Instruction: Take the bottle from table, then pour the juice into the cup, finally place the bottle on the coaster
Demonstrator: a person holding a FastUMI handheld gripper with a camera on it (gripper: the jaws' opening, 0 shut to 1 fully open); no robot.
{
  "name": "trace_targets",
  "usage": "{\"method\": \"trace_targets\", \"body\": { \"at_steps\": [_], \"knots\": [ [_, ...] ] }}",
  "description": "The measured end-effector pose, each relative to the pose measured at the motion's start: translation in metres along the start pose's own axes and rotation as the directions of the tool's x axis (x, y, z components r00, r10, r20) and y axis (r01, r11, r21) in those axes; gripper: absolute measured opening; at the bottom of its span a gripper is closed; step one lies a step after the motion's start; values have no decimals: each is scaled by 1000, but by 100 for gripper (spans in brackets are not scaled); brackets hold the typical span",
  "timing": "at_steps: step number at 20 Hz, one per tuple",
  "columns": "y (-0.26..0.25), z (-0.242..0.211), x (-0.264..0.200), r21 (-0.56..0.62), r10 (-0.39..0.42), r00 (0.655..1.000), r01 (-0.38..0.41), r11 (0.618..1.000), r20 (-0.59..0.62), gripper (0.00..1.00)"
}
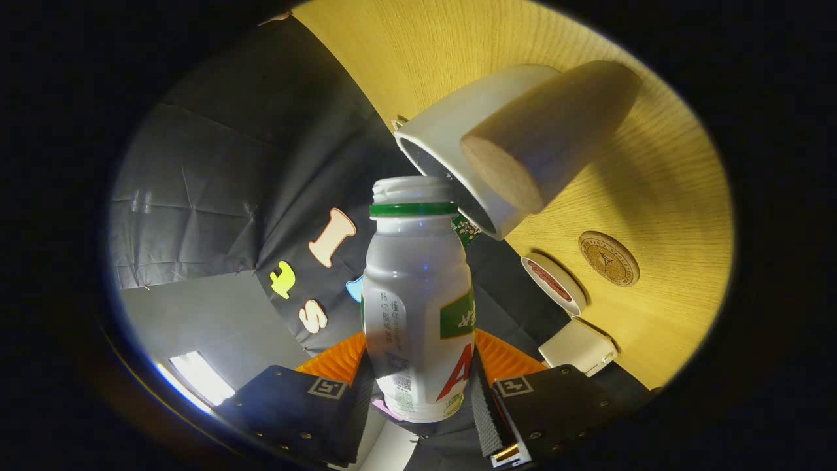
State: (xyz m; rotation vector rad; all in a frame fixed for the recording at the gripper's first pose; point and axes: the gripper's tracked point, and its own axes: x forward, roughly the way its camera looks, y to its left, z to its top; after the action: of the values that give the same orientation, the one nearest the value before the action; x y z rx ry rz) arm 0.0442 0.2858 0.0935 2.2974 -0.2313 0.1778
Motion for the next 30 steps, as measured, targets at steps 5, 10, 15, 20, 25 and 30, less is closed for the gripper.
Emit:
{"method": "trace_targets", "body": {
  "at_steps": [5,10,15,20,25,30],
  "knots": [
    [2,-1,0,3,9,1000,-10,1000,7,67],
    [1,-3,1,-26,15,1000,-15,1000,4,67],
    [-37,-7,4,-416,-61,998,50,908,-12,67],
    [-46,-16,0,-704,-28,999,4,711,-22,67],
    [-70,-33,8,-928,-82,995,-30,371,-65,67],
    [-100,-34,21,-995,-175,983,-74,-65,-61,67]
  ]
}}
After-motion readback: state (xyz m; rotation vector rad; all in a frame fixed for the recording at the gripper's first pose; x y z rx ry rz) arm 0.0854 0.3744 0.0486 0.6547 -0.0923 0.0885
